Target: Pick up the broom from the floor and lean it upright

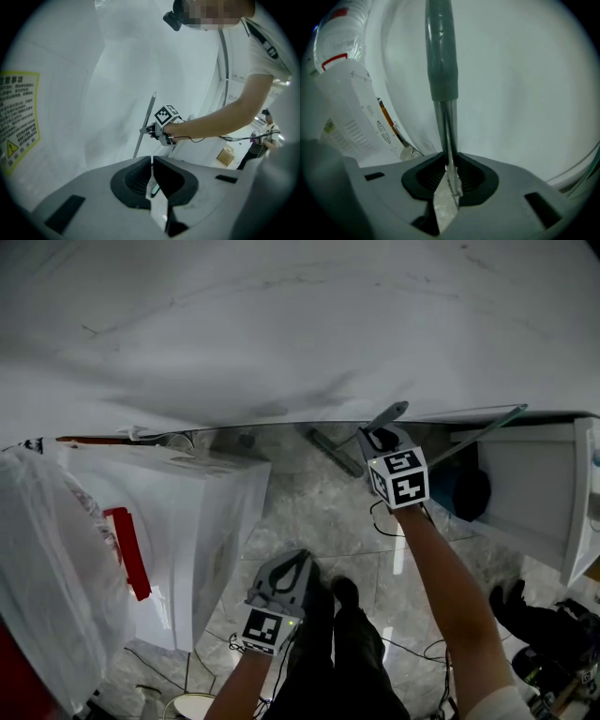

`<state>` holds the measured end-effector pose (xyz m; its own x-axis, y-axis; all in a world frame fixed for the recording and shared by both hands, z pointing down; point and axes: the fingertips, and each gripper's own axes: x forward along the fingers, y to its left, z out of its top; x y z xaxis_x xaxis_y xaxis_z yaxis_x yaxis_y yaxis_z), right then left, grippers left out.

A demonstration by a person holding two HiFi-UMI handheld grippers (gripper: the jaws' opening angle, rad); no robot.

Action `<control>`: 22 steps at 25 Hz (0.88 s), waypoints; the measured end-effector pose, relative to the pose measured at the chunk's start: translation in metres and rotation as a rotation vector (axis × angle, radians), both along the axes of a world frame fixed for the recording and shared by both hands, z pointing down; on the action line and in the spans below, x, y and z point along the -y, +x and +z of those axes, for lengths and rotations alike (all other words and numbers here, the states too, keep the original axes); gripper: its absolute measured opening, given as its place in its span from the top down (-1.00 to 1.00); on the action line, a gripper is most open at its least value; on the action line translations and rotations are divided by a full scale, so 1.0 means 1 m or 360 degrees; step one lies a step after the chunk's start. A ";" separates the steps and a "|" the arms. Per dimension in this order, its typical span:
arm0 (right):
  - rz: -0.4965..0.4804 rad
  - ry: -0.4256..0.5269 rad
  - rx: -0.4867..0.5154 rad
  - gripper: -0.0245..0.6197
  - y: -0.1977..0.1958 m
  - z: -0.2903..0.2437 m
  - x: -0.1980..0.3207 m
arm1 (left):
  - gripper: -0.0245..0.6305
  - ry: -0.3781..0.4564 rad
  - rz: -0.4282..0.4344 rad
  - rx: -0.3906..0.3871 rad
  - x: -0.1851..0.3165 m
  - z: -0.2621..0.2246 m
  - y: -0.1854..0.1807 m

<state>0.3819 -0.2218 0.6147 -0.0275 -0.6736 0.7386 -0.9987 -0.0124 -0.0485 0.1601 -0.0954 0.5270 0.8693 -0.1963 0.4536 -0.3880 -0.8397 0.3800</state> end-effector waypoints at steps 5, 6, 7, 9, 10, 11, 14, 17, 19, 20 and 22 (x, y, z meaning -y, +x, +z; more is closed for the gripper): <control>-0.0152 -0.0121 0.0055 0.68 -0.015 -0.003 -0.016 | 0.88 0.0015 0.0002 -0.0021 -0.002 -0.008 0.005; -0.0173 -0.0146 0.0076 0.68 -0.018 -0.003 -0.018 | 0.88 0.0017 0.0003 -0.0023 -0.004 -0.008 0.005; -0.0197 -0.0171 0.0099 0.67 -0.021 -0.003 -0.019 | 0.88 0.0026 0.0004 -0.0027 -0.005 -0.007 0.004; -0.0248 -0.0221 0.0149 0.68 -0.027 -0.001 -0.022 | 0.88 0.0029 0.0008 -0.0027 -0.007 -0.008 0.004; -0.0273 -0.0247 0.0173 0.67 -0.030 0.000 -0.023 | 0.88 0.0028 0.0010 -0.0025 -0.007 -0.009 0.003; -0.0292 -0.0274 0.0196 0.68 -0.034 0.003 -0.023 | 0.88 0.0026 0.0010 -0.0022 -0.007 -0.009 0.002; -0.0284 -0.0322 0.0264 0.68 -0.037 0.016 -0.019 | 0.88 0.0005 0.0007 -0.0007 -0.007 -0.009 0.001; -0.0203 -0.0289 0.0314 0.67 -0.035 0.030 -0.005 | 0.88 -0.0004 -0.0012 -0.0008 -0.006 -0.005 -0.001; -0.0156 -0.0238 0.0328 0.67 -0.035 0.035 0.008 | 0.88 -0.0009 -0.0024 -0.0006 -0.005 -0.001 -0.003; -0.0137 -0.0208 0.0329 0.67 -0.035 0.037 0.013 | 0.88 -0.0008 -0.0028 -0.0005 -0.005 0.002 -0.004; -0.0103 -0.0145 0.0324 0.67 -0.036 0.039 0.024 | 0.88 0.0004 -0.0033 -0.0008 -0.006 0.009 -0.007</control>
